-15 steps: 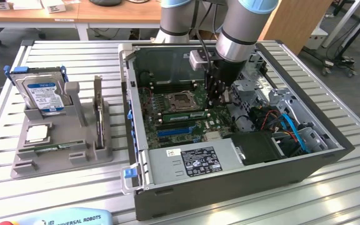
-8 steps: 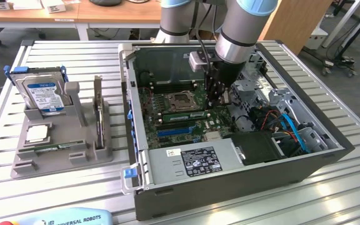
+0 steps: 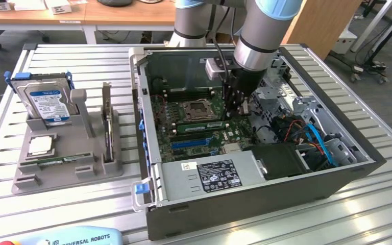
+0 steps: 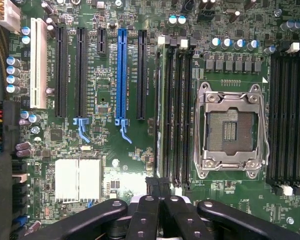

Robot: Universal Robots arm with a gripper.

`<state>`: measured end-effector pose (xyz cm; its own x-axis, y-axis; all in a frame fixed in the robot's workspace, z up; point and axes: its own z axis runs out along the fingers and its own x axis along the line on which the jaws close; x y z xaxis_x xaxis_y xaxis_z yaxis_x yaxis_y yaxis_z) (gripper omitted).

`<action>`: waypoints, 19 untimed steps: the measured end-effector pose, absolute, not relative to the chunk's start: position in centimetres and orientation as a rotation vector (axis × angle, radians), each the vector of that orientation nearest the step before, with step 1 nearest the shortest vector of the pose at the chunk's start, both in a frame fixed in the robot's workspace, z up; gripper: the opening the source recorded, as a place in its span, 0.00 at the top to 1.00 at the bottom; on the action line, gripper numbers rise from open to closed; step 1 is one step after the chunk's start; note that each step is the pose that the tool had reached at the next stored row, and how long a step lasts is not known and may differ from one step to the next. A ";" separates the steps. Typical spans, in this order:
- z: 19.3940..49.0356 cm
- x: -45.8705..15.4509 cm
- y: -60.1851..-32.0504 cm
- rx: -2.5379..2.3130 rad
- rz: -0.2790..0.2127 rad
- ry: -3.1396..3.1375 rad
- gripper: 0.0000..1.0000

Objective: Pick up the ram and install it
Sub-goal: 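Press down the ram until it locks into place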

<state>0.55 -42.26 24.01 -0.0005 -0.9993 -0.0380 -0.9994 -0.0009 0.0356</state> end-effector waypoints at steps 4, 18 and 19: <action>24.0 0.6 -42.3 -2.220 0.082 2.219 0.90; 23.8 0.9 -42.3 -2.220 0.082 2.219 0.90; 23.8 0.9 -42.3 -2.220 0.082 2.219 0.90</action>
